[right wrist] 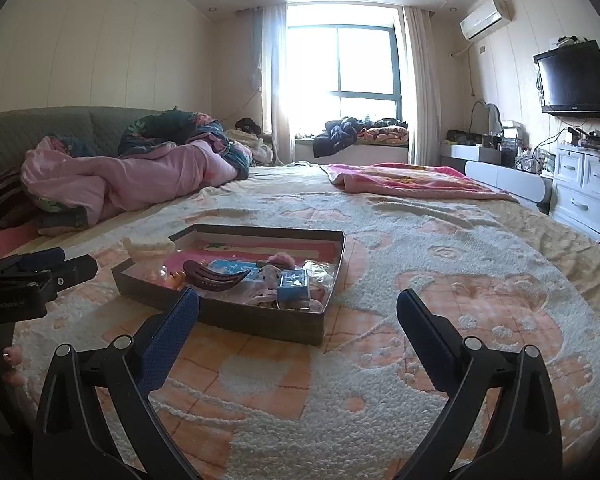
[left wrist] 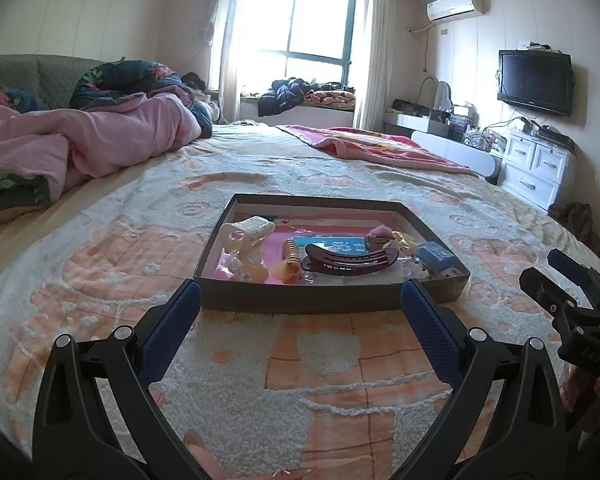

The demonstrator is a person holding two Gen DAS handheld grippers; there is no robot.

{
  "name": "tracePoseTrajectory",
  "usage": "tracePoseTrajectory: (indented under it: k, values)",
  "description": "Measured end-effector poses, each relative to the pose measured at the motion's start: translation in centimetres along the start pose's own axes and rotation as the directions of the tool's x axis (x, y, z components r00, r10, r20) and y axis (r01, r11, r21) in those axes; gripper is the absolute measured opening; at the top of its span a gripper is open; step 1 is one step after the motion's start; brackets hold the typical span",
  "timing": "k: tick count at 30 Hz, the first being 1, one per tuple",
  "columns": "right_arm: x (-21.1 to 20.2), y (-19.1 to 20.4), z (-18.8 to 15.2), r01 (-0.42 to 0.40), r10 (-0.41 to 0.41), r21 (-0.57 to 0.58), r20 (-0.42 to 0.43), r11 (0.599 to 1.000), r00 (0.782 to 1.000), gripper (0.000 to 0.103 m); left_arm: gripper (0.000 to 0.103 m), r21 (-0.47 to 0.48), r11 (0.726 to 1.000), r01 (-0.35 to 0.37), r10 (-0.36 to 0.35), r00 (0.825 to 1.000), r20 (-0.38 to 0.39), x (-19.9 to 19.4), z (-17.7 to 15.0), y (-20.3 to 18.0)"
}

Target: Organize jewelry

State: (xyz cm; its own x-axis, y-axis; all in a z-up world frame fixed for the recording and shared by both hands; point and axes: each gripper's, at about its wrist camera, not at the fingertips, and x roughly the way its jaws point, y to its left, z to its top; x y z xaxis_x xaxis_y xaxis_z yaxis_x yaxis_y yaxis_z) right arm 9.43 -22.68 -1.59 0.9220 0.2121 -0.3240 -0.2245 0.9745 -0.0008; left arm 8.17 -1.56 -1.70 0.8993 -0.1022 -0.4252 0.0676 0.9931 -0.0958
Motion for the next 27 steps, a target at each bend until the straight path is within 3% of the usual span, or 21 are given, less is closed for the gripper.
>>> tracePoseTrajectory:
  k: [27]
  values:
    - [-0.03, 0.06, -0.01, 0.0, 0.0, -0.003, 0.003, 1.0, 1.0, 0.096, 0.092, 0.002, 1.0, 0.0, 0.0, 1.0, 0.001, -0.01, 0.05, -0.14]
